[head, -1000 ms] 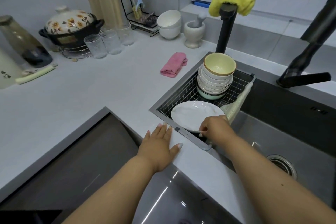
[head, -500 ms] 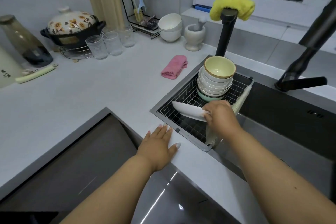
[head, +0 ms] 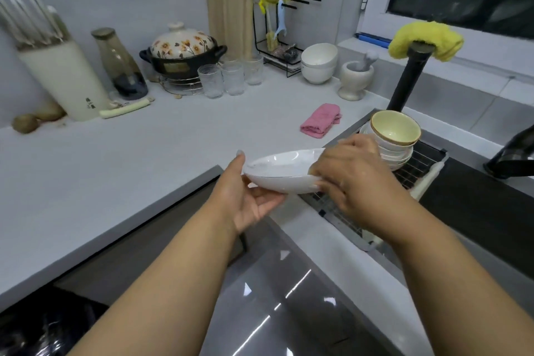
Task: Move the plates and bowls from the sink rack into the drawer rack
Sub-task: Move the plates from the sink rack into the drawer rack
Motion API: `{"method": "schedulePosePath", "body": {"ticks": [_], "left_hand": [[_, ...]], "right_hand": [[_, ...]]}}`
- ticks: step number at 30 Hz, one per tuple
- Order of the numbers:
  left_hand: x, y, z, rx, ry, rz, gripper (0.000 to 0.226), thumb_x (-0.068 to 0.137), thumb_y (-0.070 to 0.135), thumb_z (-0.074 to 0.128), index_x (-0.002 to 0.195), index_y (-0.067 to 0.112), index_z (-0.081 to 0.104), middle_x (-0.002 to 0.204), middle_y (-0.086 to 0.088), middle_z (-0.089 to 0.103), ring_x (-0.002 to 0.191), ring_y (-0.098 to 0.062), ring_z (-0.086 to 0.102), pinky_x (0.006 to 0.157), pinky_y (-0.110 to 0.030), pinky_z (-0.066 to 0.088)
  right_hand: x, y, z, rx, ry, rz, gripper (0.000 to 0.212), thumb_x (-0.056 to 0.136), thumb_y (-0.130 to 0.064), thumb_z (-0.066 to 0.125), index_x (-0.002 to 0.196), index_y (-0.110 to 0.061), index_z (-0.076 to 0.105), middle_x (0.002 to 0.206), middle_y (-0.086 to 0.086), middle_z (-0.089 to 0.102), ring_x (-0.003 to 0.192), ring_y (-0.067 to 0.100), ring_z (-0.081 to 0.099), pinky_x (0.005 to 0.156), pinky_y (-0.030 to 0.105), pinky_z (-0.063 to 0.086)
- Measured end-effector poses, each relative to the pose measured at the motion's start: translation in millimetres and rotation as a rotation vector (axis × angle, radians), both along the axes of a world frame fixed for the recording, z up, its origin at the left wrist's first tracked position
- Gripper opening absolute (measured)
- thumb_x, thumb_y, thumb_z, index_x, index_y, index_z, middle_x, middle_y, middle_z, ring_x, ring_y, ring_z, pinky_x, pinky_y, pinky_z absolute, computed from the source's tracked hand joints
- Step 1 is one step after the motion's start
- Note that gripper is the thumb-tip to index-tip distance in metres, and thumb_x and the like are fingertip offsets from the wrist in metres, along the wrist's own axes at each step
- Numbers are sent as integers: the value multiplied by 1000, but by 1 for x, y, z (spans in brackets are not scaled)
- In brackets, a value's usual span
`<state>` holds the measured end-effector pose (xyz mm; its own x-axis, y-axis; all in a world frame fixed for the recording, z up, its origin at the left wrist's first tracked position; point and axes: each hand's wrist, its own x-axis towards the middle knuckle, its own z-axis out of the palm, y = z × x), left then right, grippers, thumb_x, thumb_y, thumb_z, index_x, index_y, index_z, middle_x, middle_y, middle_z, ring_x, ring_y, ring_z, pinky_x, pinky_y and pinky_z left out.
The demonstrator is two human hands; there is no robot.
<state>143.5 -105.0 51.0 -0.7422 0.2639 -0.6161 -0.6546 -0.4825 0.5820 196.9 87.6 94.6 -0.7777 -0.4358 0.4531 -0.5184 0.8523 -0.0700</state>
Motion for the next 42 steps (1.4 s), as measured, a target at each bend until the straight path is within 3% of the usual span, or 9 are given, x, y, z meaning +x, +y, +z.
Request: {"method": "schedulePosePath", "body": {"ticks": [5,8,14,21,24,26,31,36,42], "left_hand": [[30,-71,9,34,30,196,42,87,4,40,127,2,51,105,-18,67,81,-31,69,53,-35,57],[58,-120,7,7,85,315,46,83,-1,37,126,4,51,119,-21,64,102,-36,64,57,-36,58],[130,-221,7,-86,150,529,34,86,6,42,114,12,59,102,-10,70,92,-29,65,55,-30,57],[234,-333,0,-130,161,701,47,78,15,48,123,8,59,116,-17,67,97,-36,63,72,-39,52],[280,-376,-7,-179,97,769,36,87,15,44,118,7,61,100,-14,71,85,-32,65,58,-33,55],[309,-402,-14,-244,19,803,36,89,20,47,120,8,61,98,-11,70,81,-28,66,53,-30,54],[385,-461,-23,-420,-73,838,22,96,24,45,86,14,62,52,2,63,40,-12,57,36,-17,41],[440,-517,-49,-635,-221,919,35,97,29,43,106,2,63,88,-13,68,76,-23,59,72,-34,49],[473,-552,-69,-762,-254,930,20,96,26,44,83,14,55,80,-6,55,75,-21,49,67,-30,42]], "right_hand": [[6,-72,9,-55,-56,238,5,79,-21,62,76,-21,67,71,-10,59,71,12,54,89,29,30],[14,-115,17,-236,-156,304,24,86,-40,52,80,-24,68,78,-14,62,80,4,53,89,24,31],[24,-211,11,-466,-205,51,39,91,-47,43,111,-20,63,106,-4,60,105,16,50,87,23,30],[79,-337,10,-781,-1065,-43,27,97,-36,44,111,-18,58,97,1,65,79,16,61,65,29,49],[111,-388,3,-1047,-1487,65,27,96,-20,39,93,-18,66,71,1,67,59,15,59,53,27,47],[128,-416,-8,-1136,-1603,58,27,95,-18,39,105,-15,64,86,6,69,73,22,63,59,32,52],[181,-493,-26,-1068,-1720,31,27,92,-13,37,108,-10,59,100,15,64,82,30,63,57,43,59],[221,-546,-38,-942,-1743,-18,24,93,-11,39,113,-4,51,97,18,58,75,31,61,43,41,56],[240,-593,-64,-785,-1676,-51,26,95,-13,42,119,-3,45,86,19,58,67,34,63,49,42,57]]}}
